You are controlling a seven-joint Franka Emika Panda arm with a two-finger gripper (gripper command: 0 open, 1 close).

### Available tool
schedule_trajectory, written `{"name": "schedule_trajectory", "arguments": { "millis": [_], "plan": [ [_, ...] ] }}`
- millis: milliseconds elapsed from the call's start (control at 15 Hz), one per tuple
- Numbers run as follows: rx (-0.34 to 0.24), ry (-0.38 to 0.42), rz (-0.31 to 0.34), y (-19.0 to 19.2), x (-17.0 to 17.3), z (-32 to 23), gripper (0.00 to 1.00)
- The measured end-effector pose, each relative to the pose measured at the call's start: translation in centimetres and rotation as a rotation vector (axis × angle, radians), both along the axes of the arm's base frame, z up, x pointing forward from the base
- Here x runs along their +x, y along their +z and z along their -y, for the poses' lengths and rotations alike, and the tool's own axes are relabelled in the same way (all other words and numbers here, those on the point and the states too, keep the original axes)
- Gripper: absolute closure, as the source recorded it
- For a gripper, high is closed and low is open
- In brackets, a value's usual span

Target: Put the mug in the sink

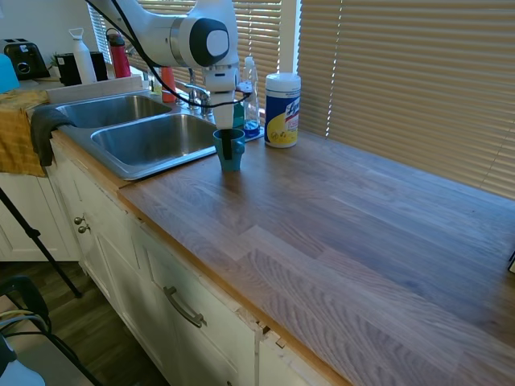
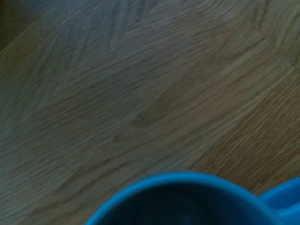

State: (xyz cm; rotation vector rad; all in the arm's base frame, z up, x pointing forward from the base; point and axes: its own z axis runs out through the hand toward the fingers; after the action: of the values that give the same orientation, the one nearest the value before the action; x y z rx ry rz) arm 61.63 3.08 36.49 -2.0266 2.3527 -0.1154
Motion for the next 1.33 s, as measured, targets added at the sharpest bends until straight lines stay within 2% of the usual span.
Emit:
{"name": "schedule_trajectory", "arguments": {
  "millis": [1000,1333],
  "plan": [
    [0.015,0.023,0.005,-1.5,0.3,0.7,1.00],
    [0.013,0.069,0.025,-0.9,0.5,0.2,1.00]
  ]
}}
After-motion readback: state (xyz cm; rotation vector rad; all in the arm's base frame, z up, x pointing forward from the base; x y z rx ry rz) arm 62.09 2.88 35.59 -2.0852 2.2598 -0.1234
